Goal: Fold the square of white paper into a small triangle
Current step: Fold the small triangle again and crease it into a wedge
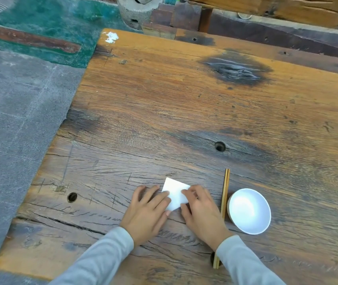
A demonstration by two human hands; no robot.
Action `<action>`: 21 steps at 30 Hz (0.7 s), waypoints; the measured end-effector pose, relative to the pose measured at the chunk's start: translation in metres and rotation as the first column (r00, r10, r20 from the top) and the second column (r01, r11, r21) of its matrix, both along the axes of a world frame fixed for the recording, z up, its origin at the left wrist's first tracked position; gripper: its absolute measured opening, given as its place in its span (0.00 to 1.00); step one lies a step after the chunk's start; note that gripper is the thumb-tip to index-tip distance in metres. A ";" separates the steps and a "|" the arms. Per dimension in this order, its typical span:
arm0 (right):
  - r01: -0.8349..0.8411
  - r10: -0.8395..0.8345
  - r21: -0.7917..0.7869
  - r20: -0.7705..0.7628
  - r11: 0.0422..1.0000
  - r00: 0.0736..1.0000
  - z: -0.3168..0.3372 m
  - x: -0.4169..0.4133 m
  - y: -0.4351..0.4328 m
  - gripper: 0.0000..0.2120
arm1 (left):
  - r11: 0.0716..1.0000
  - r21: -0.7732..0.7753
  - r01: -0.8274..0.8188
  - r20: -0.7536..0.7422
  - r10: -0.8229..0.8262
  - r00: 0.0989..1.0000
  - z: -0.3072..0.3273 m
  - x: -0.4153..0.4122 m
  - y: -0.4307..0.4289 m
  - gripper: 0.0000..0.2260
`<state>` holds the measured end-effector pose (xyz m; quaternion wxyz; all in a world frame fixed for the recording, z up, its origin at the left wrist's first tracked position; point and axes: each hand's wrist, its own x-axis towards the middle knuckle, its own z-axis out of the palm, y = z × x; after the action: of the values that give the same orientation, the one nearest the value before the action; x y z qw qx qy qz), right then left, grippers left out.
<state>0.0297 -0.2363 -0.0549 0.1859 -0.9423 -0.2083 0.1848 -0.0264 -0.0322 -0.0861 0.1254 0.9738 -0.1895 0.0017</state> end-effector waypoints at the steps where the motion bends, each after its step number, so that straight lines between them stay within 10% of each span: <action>1: 0.030 -0.030 0.007 -0.016 1.000 0.999 0.000 -0.005 -0.001 0.18 | 1.000 0.013 0.008 0.012 -0.008 1.000 0.001 0.006 0.002 0.14; 7: 0.074 -0.074 0.003 -0.084 0.997 0.994 0.006 -0.009 0.007 0.19 | 0.993 0.103 0.060 0.044 -0.065 0.997 0.019 0.048 0.004 0.17; 14: 0.134 -0.138 -0.037 -0.145 0.990 0.980 0.006 0.007 0.013 0.14 | 0.975 0.148 -0.163 -0.244 0.196 0.950 0.031 0.037 -0.037 0.23; 21: 0.088 -0.020 0.145 -0.413 0.985 0.910 0.009 -0.009 0.003 0.02 | 0.995 -0.053 0.083 -0.276 -0.094 0.957 0.018 0.047 -0.027 0.21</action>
<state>0.0207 -0.2337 -0.0458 0.3059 -0.8698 -0.1525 0.3557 0.0207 -0.0593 -0.0685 0.1705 0.9523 -0.2132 -0.1368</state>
